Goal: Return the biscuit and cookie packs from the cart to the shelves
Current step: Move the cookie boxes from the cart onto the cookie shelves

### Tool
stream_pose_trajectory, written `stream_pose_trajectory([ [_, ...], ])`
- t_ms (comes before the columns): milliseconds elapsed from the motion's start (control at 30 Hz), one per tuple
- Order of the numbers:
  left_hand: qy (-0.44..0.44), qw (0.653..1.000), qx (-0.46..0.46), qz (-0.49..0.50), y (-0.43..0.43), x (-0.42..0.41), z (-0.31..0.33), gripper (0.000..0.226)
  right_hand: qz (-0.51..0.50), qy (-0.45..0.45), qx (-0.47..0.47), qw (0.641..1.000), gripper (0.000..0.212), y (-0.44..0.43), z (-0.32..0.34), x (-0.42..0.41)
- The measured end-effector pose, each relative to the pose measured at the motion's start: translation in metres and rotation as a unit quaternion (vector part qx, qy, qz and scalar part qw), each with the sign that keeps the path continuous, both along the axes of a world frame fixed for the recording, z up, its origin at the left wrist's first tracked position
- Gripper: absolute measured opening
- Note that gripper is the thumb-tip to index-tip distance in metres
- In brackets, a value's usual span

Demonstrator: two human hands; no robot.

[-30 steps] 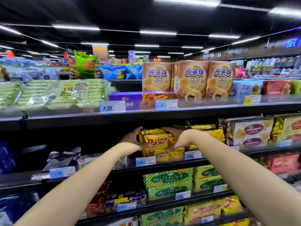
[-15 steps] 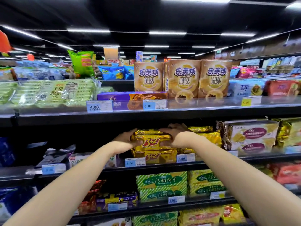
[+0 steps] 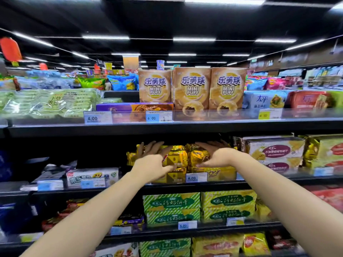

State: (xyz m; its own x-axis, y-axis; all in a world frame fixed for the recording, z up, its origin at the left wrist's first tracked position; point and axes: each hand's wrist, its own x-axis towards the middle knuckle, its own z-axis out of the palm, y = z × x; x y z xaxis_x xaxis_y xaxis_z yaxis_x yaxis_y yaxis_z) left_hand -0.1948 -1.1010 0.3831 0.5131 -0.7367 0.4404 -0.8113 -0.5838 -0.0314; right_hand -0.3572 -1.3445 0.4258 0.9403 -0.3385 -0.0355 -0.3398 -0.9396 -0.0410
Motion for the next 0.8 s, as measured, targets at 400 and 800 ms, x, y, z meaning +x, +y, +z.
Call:
stream_pose_trajectory([
  [400, -0.054, 0.997, -0.033, 0.05, -0.018, -0.024, -0.014, 0.067, 0.009, -0.081, -0.114, 0.99, 0.081, -0.006, -0.024, -0.008],
  [800, -0.156, 0.956, -0.198, -0.153, -0.012, -0.093, -0.097, 0.043, 0.085, -0.392, -0.208, 0.892, 0.056, 0.006, -0.118, -0.073],
])
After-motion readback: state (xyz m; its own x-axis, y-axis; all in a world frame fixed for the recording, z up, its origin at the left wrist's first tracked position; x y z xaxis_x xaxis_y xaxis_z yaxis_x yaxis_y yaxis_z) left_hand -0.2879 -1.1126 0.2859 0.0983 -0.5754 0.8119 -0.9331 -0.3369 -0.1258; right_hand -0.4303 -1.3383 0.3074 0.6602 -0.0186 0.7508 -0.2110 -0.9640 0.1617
